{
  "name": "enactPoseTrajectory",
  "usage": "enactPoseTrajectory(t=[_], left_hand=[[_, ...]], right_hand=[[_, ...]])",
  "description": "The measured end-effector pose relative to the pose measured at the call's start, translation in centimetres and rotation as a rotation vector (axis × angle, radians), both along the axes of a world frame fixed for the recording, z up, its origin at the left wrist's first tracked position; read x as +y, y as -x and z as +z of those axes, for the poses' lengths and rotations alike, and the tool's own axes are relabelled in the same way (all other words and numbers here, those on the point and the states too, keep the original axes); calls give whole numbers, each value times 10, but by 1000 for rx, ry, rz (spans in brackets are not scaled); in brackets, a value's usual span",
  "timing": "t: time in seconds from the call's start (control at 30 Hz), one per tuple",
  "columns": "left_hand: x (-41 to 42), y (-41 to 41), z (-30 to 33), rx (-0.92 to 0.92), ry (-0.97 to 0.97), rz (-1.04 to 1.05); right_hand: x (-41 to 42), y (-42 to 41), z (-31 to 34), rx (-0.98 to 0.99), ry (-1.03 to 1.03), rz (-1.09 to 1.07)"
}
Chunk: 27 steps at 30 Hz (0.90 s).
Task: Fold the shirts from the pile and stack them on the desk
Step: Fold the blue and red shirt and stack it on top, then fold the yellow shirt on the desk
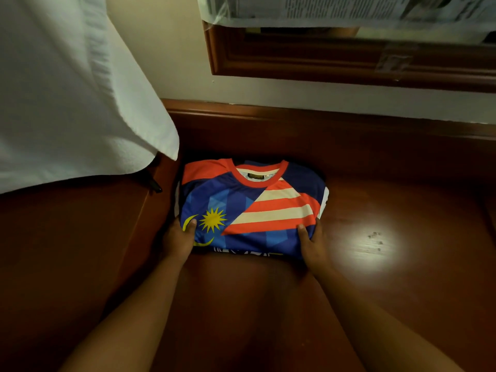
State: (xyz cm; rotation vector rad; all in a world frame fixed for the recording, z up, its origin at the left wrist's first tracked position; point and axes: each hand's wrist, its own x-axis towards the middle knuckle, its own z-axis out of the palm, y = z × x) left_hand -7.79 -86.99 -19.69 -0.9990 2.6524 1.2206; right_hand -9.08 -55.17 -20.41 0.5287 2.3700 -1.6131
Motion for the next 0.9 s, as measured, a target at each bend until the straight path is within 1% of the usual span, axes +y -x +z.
enactPoseTrajectory(t=[0.13, 0.27, 0.37, 0.57, 0.7, 0.9], left_hand=[[4, -8, 12, 2, -30, 6], [18, -23, 40, 24, 83, -37], [32, -33, 66, 86, 90, -135], [81, -52, 107, 118, 30, -383], [130, -64, 131, 121, 78, -528], [220, -79, 157, 119, 94, -744]], right_hand=[[3, -7, 12, -33, -47, 12], [11, -27, 36, -27, -137, 54], [13, -46, 70, 24, -179, 54], [34, -90, 116, 78, -273, 28], [61, -115, 140, 133, -343, 0], [126, -157, 172, 143, -361, -39]])
